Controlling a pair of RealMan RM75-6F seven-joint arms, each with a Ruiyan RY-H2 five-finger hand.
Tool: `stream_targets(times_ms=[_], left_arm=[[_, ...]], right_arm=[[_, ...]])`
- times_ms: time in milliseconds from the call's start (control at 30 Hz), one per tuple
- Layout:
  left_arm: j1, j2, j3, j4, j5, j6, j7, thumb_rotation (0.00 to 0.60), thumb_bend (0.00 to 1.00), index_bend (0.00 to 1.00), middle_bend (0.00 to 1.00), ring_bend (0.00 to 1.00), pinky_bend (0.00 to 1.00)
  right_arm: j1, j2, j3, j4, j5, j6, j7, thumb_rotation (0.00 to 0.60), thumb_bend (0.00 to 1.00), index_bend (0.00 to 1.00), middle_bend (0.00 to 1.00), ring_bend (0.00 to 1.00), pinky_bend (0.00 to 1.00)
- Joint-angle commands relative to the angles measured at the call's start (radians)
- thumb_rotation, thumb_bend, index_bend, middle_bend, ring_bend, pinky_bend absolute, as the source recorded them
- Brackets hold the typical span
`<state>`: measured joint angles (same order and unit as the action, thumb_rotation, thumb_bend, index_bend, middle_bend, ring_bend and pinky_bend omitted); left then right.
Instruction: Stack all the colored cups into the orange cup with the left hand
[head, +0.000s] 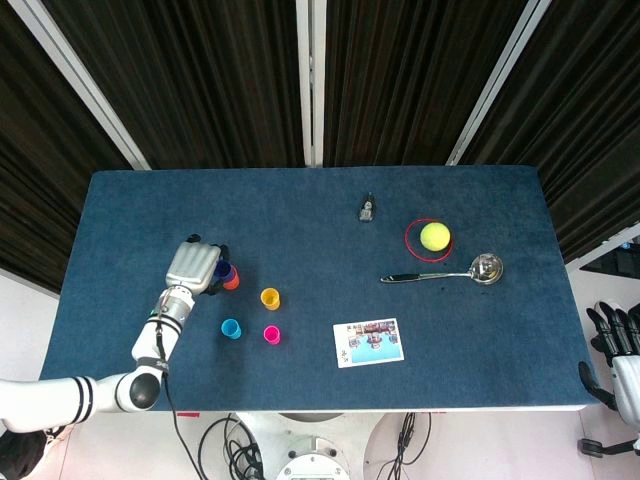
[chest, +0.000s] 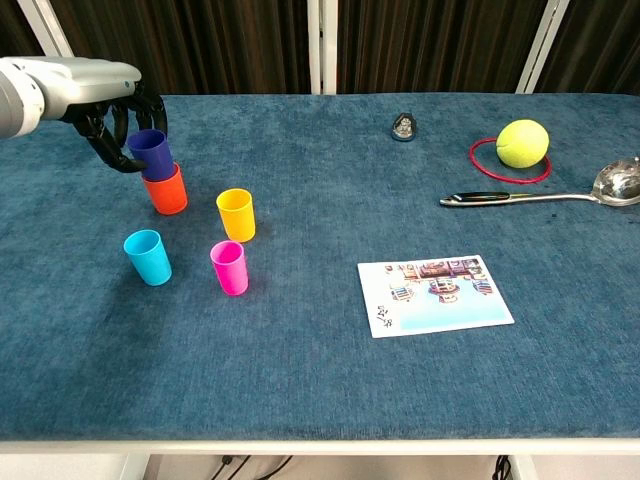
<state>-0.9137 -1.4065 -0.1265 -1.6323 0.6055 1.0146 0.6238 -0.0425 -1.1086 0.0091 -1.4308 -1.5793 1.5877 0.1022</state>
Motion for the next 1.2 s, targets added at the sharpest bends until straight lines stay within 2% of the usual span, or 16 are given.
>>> stream_targets(times_ms=[33, 167, 300, 600, 867, 1200], left_arm=[[0.001, 0.000, 0.001, 0.000, 0.000, -0.005, -0.004, 0.600, 0.30, 0.26, 0.35, 0.38, 0.18], [0.005, 0.003, -0.002, -0.006, 0.013, 0.006, -0.007, 0.600, 0.29, 0.22, 0.31, 0.30, 0.15], [0.008, 0.020, -0.007, -0.047, 0.032, 0.015, -0.011, 0.600, 0.29, 0.22, 0.30, 0.28, 0.15], [-0.015, 0.022, 0.033, -0.177, 0.232, 0.048, 0.066, 0.600, 0.28, 0.22, 0.30, 0.28, 0.15], [-0.042, -0.073, 0.056, -0.110, 0.231, 0.033, 0.136, 0.600, 0.28, 0.22, 0.30, 0.28, 0.14], [-0.057, -0.126, 0.065, -0.041, 0.181, -0.002, 0.161, 0.600, 0.28, 0.24, 0.30, 0.28, 0.15]], right_arm=[[-0.001, 0.001, 0.000, 0.001, 0.002, 0.000, 0.001, 0.600, 0.36, 0.00, 0.00, 0.00, 0.00], [-0.002, 0.002, 0.002, 0.002, 0.005, 0.001, 0.004, 0.600, 0.36, 0.00, 0.00, 0.00, 0.00], [-0.001, 0.001, 0.002, 0.001, 0.004, 0.000, 0.003, 0.600, 0.36, 0.00, 0.00, 0.00, 0.00], [0.001, 0.005, 0.006, -0.012, 0.002, 0.005, -0.005, 0.600, 0.36, 0.00, 0.00, 0.00, 0.00], [-0.004, 0.003, -0.001, -0.002, 0.003, 0.001, 0.001, 0.600, 0.36, 0.00, 0.00, 0.00, 0.00], [-0.002, -0.004, 0.003, 0.035, 0.020, -0.015, 0.042, 0.600, 0.36, 0.00, 0.00, 0.00, 0.00]])
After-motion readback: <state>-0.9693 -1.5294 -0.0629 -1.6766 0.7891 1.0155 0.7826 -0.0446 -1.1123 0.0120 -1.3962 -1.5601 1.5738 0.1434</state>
